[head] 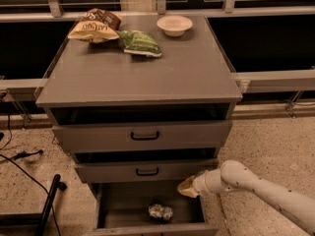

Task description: Pick 7up can from bottom drawer and place on counter

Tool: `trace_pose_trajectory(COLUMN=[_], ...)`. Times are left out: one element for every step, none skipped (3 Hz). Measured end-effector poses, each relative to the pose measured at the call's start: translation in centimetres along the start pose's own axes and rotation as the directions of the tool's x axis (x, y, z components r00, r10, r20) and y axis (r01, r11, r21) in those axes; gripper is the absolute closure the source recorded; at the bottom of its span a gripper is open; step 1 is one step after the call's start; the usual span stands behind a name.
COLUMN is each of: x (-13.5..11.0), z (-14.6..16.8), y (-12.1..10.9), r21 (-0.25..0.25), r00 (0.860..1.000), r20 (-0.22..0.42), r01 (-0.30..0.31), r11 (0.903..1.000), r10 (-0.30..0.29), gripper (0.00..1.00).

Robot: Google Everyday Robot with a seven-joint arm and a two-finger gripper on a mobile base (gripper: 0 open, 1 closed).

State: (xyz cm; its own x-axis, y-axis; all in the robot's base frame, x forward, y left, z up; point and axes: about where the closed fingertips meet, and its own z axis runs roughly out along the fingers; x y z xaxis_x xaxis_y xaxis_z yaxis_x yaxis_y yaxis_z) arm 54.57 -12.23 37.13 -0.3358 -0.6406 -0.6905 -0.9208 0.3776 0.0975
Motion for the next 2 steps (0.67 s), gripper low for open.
trace_pose_trajectory(x=[0.8,2.0], z=[1.1,2.4], y=[-0.2,-0.5], r21=[-0.022,-0.05], r00=[0.997,0.981], r20=[0.023,0.051], r01=[0.079,0.191], r11=[0.9966,0.9804], r10=[-0.078,-0.188], gripper=[1.0,1.0])
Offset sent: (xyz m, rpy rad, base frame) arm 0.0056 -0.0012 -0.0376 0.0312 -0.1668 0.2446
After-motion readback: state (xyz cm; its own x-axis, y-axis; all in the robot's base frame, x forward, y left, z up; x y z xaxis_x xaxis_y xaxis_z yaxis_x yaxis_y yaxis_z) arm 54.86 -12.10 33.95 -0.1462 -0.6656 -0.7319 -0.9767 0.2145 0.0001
